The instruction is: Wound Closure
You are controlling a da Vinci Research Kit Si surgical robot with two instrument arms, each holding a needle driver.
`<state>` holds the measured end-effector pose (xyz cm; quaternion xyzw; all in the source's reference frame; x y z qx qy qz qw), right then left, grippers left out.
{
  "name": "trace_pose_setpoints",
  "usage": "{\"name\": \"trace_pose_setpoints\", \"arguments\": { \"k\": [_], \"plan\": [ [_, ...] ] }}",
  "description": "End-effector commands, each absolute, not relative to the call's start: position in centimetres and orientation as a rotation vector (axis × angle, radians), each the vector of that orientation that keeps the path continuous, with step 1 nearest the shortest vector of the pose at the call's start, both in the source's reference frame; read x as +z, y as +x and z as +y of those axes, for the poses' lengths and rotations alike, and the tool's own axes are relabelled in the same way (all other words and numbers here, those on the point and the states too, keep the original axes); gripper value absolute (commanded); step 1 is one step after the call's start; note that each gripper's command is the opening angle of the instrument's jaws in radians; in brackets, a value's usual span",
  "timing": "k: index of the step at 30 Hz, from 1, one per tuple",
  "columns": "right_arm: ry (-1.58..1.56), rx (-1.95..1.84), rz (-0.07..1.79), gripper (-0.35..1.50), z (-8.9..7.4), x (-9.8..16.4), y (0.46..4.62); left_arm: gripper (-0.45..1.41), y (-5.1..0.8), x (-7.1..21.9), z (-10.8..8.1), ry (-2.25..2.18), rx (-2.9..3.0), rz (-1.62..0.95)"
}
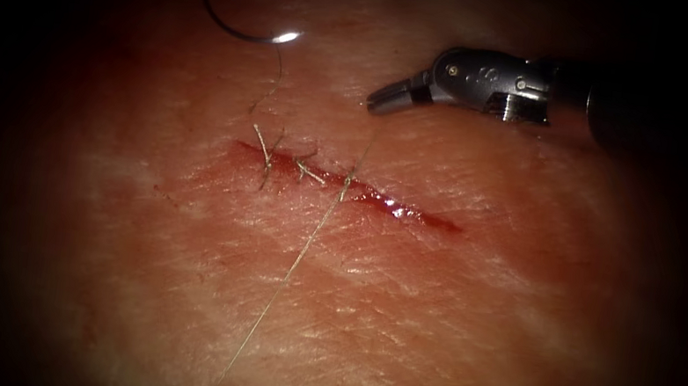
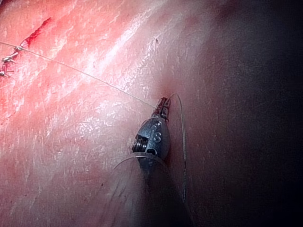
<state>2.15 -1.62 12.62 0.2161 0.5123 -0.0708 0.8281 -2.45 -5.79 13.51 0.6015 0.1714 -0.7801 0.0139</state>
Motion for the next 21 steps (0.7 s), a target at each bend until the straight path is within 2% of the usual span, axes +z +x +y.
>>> {"name": "trace_pose_setpoints", "arguments": {
  "k": [1, 15, 21],
  "plan": [
    [0.457, -0.150, 1.088, -0.35, -1.61, 12.67, 2.21, -0.45, -2.51, 13.56, -5.88, 1.876, -2.426, 0.542],
    [0.408, -0.091, 1.086, -0.35, -1.73, 12.64, 2.23, -0.45, -2.52, 13.36, -5.60, 1.890, -2.438, 0.542],
    [0.404, -0.033, 1.144, -0.35, -1.93, 12.34, 2.09, -0.45, -2.65, 13.05, -5.18, 1.905, -2.423, 0.472]
  ]
}}
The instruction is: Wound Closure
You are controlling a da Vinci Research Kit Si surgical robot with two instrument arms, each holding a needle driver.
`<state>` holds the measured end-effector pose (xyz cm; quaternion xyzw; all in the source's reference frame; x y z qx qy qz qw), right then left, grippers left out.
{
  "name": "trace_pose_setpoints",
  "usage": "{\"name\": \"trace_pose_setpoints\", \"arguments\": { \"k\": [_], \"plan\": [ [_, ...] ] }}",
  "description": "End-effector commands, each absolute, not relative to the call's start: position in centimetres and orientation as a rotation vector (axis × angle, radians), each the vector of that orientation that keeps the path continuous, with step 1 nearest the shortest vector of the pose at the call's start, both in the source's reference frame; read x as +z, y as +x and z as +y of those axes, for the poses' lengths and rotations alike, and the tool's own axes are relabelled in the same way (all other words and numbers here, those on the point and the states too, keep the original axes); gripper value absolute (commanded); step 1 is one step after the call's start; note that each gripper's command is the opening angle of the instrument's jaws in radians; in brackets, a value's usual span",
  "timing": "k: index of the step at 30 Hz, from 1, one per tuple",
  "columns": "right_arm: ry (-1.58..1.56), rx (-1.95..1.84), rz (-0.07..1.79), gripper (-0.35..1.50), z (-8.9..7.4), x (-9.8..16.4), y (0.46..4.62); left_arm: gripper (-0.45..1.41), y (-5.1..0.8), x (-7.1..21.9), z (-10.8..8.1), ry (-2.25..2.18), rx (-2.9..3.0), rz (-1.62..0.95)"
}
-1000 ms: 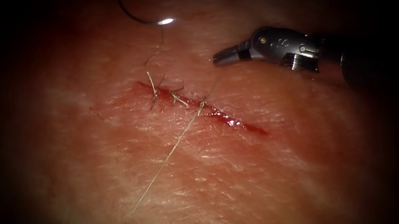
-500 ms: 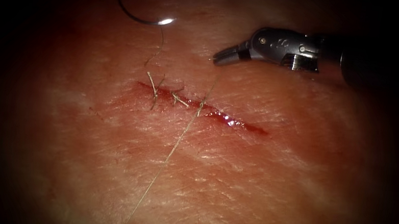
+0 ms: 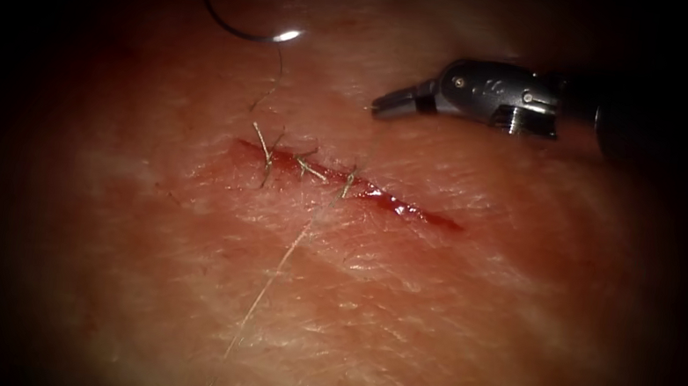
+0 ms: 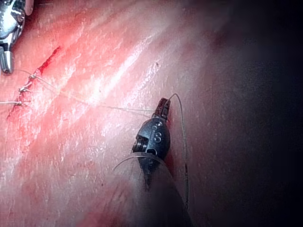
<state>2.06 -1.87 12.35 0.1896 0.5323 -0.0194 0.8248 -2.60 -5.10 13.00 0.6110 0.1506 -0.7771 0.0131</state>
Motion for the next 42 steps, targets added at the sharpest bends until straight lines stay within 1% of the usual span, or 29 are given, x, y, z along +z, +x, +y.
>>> {"name": "trace_pose_setpoints", "arguments": {
  "k": [1, 5, 6, 7, 8, 10, 15, 20, 21, 25, 26, 27, 28, 30, 32, 33, 34, 37, 40, 42],
  "plan": [
    [0.394, 0.021, 1.182, -0.35, -2.0, 12.2, 2.03, -0.45, -2.68, 13.0, -5.1, 1.907, -2.422, 0.457],
    [0.371, 0.093, 1.177, -0.33, -2.0, 12.0, 1.99, -0.45, -2.71, 12.9, -4.9, 1.911, -2.429, 0.433],
    [0.353, 0.122, 1.168, 0.15, -1.9, 12.0, 1.98, -0.45, -2.71, 12.8, -4.8, 1.912, -2.427, 0.424],
    [0.279, 0.228, 1.152, 1.05, -1.9, 11.9, 1.96, -0.45, -2.71, 12.8, -4.7, 1.913, -2.429, 0.407],
    [0.249, 0.273, 1.147, 1.23, -1.8, 11.9, 1.95, -0.45, -2.71, 12.7, -4.7, 1.913, -2.430, 0.395],
    [0.201, 0.383, 1.163, 1.40, -1.7, 11.8, 1.87, -0.45, -2.68, 12.6, -4.5, 1.914, -2.428, 0.377],
    [0.111, 0.547, 1.113, 1.45, -1.4, 11.6, 1.61, -0.45, -2.61, 12.4, -4.3, 1.901, -2.433, 0.328],
    [0.065, 0.602, 1.075, 1.48, -1.5, 11.5, 1.59, -0.45, -2.53, 12.3, -4.1, 1.873, -2.452, 0.276],
    [0.092, 0.594, 1.111, 1.45, -1.7, 11.3, 1.73, -0.45, -2.47, 12.2, -3.9, 1.842, -2.475, 0.231],
    [0.134, 0.571, 1.165, 1.35, -1.9, 11.1, 2.11, -0.45, -2.45, 12.1, -3.7, 1.813, -2.494, 0.198],
    [0.158, 0.547, 1.203, 1.18, -2.1, 11.1, 2.39, -0.45, -2.44, 12.0, -3.7, 1.807, -2.494, 0.182],
    [0.164, 0.532, 1.214, 1.13, -2.1, 11.1, 2.51, -0.45, -2.44, 12.0, -3.7, 1.797, -2.498, 0.181],
    [0.180, 0.503, 1.218, 1.13, -2.2, 11.1, 2.81, -0.45, -2.44, 12.0, -3.6, 1.776, -2.503, 0.175],
    [0.189, 0.468, 1.222, 1.10, -2.3, 11.1, 3.09, -0.45, -2.42, 12.0, -3.6, 1.761, -2.511, 0.174],
    [0.186, 0.438, 1.223, 1.06, -2.4, 11.2, 3.32, -0.45, -2.42, 12.0, -3.6, 1.743, -2.518, 0.164],
    [0.186, 0.438, 1.223, 1.06, -2.4, 11.2, 3.32, -0.45, -2.42, 12.0, -3.6, 1.743, -2.518, 0.164],
    [0.182, 0.404, 1.221, 1.06, -2.4, 11.3, 3.56, -0.45, -2.41, 12.0, -3.6, 1.719, -2.520, 0.161],
    [0.206, 0.340, 1.212, 1.05, -2.5, 11.6, 3.91, -0.45, -2.42, 11.9, -3.5, 1.698, -2.511, 0.152],
    [0.240, 0.286, 1.210, 1.01, -2.6, 11.6, 4.08, -0.45, -2.44, 11.9, -3.4, 1.686, -2.499, 0.147],
    [0.249, 0.271, 1.210, 0.99, -2.6, 11.6, 4.11, -0.45, -2.44, 11.9, -3.3, 1.680, -2.498, 0.150]
  ]
}}
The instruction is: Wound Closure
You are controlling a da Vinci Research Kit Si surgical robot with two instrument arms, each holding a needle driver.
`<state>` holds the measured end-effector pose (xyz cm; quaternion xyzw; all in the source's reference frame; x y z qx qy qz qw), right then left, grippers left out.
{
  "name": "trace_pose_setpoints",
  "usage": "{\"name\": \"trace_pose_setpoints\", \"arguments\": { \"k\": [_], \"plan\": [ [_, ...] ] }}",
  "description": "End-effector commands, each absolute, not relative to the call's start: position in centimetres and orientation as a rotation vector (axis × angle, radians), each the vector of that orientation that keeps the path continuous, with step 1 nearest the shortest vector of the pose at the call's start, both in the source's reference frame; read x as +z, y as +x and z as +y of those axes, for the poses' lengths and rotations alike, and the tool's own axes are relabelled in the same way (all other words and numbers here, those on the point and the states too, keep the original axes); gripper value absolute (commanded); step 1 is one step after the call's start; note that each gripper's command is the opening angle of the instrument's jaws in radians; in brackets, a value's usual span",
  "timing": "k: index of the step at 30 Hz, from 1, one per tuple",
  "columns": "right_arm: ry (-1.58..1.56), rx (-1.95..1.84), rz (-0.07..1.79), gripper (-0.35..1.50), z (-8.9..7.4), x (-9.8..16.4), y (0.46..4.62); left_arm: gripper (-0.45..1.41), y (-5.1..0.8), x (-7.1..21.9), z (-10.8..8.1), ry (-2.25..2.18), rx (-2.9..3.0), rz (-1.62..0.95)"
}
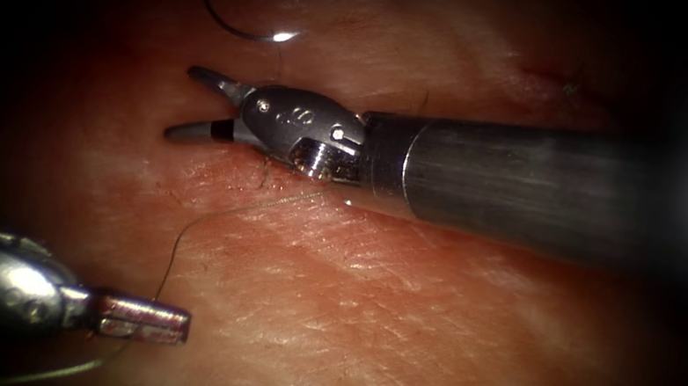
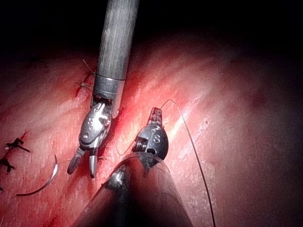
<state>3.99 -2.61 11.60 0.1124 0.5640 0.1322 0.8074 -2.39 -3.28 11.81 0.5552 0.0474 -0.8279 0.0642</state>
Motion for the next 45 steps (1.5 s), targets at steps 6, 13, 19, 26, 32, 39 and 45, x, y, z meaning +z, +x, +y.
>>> {"name": "trace_pose_setpoints", "arguments": {
  "k": [6, 13, 19, 26, 32, 39, 45],
  "plan": [
    [0.356, 0.115, 1.195, 0.81, -2.9, 11.6, 4.09, -0.45, -2.41, 11.8, -2.9, 1.662, -2.462, 0.139],
    [0.471, 0.002, 1.202, 0.59, -3.1, 11.6, 3.84, -0.45, -2.36, 11.7, -2.6, 1.664, -2.436, 0.127],
    [0.562, -0.065, 1.224, 0.47, -3.3, 11.6, 3.68, -0.45, -2.50, 12.1, -2.3, 1.689, -2.407, 0.156],
    [0.622, -0.112, 1.263, 0.39, -3.4, 11.5, 3.51, -0.45, -2.74, 12.3, -2.1, 1.727, -2.364, 0.189],
    [0.646, -0.127, 1.305, 0.37, -3.6, 11.4, 3.37, -0.45, -2.96, 12.5, -2.0, 1.785, -2.310, 0.210],
    [0.655, -0.096, 1.372, 0.39, -3.7, 11.3, 3.08, -0.45, -3.08, 12.7, -1.7, 1.851, -2.259, 0.188],
    [0.609, -0.022, 1.445, 0.39, -3.7, 11.2, 2.68, -0.45, -3.16, 13.2, -1.7, 1.853, -2.266, 0.184]
  ]
}}
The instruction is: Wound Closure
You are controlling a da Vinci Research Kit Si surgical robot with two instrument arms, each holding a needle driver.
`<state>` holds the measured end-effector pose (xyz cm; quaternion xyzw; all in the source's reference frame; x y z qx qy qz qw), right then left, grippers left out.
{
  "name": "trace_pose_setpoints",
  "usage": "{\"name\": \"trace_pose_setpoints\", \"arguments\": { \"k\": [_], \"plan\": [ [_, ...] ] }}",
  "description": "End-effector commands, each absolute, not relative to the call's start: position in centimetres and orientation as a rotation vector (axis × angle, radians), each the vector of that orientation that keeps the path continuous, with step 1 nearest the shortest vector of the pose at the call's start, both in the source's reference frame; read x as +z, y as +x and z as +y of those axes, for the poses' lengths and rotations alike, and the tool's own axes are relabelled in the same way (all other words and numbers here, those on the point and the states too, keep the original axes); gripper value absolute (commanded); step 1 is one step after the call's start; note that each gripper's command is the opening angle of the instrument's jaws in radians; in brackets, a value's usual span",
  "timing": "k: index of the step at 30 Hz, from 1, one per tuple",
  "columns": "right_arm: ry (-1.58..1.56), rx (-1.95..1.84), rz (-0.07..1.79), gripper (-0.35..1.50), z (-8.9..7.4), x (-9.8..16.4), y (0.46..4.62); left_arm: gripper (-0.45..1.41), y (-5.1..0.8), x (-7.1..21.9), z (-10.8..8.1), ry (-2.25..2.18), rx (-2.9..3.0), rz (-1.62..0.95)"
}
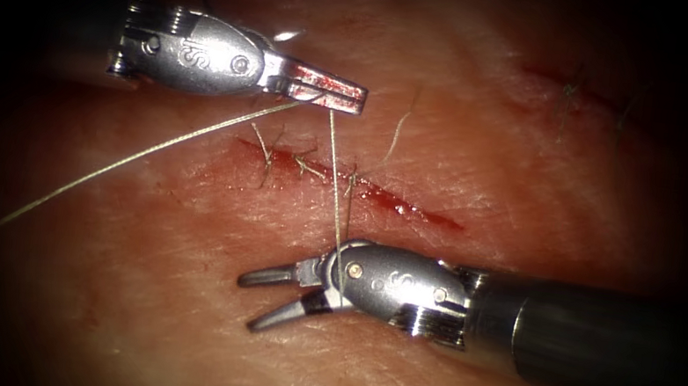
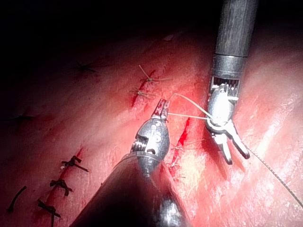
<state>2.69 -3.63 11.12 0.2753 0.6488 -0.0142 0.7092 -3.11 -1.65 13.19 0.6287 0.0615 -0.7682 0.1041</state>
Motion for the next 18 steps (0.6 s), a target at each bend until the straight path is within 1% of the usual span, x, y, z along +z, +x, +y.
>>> {"name": "trace_pose_setpoints", "arguments": {
  "k": [1, 4, 14, 18],
  "plan": [
    [0.609, -0.022, 1.445, 0.39, -3.7, 11.2, 2.68, -0.45, -3.16, 13.2, -1.7, 1.853, -2.266, 0.184],
    [0.556, 0.080, 1.522, 0.39, -3.6, 11.1, 2.52, -0.45, -3.22, 13.7, -1.9, 1.856, -2.278, 0.218],
    [0.460, 0.245, 1.657, 0.39, -3.4, 11.1, 2.37, -0.45, -3.28, 14.3, -2.2, 1.846, -2.283, 0.257],
    [0.451, 0.264, 1.689, 0.37, -3.5, 11.1, 2.37, -0.45, -3.29, 14.5, -2.2, 1.857, -2.293, 0.265]
  ]
}}
